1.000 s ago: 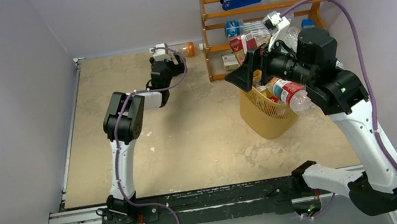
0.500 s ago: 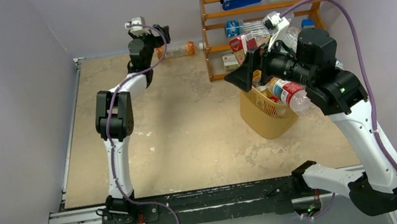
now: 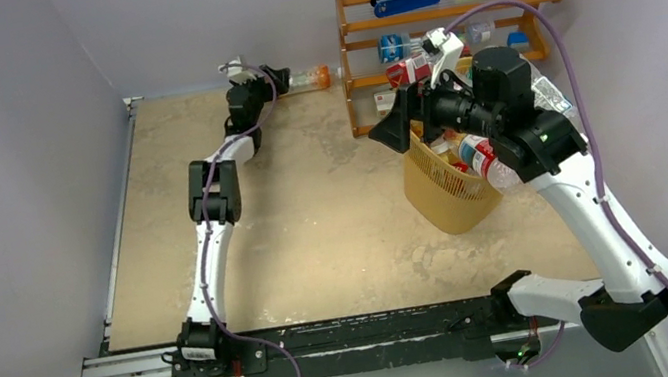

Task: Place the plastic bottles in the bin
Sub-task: Pick up the plastic bottle at the center of the board.

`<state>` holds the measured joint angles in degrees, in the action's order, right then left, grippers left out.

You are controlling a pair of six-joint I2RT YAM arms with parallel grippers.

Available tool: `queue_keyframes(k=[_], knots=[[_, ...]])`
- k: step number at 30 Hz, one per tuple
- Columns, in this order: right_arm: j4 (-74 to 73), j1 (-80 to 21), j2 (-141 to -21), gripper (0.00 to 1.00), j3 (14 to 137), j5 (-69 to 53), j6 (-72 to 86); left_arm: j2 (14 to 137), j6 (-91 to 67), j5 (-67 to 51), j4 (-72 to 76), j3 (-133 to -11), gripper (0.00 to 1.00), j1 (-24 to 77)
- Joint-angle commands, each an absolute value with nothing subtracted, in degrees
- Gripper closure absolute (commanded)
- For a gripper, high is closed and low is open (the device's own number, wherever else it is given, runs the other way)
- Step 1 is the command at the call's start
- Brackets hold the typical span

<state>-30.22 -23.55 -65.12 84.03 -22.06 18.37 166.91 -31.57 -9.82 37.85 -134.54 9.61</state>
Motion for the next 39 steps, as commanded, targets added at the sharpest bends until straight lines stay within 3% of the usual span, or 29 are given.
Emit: queue_keyframes(k=[1,17,23,28,39], knots=[[-26.3,-23.2,-63.8,0.00,83.1,-23.5,17.3,158.6,-35.2,-13.9,48.2,-124.5,0.14,9.1],[-28.2,-23.1,-57.1,0.00,84.1,-24.9,21.5,136.1,-38.2,-20.8,61.3,-88.1,0.19,16.7],[-28.8,-23.2,-54.6,0.00,84.3,-25.9,23.5,131.8,-35.1,-23.3,56.7,-84.5,0.20,22.3],[-29.8,-23.2,-53.1,0.00,84.5,-25.9,24.6,124.8,-28.1,-15.2,50.7,-77.9,0.20,22.2],[-31.1,-23.2,-52.0,0.00,84.9,-25.1,25.2,126.7,-19.3,-8.5,39.0,-83.5,0.12,21.6]])
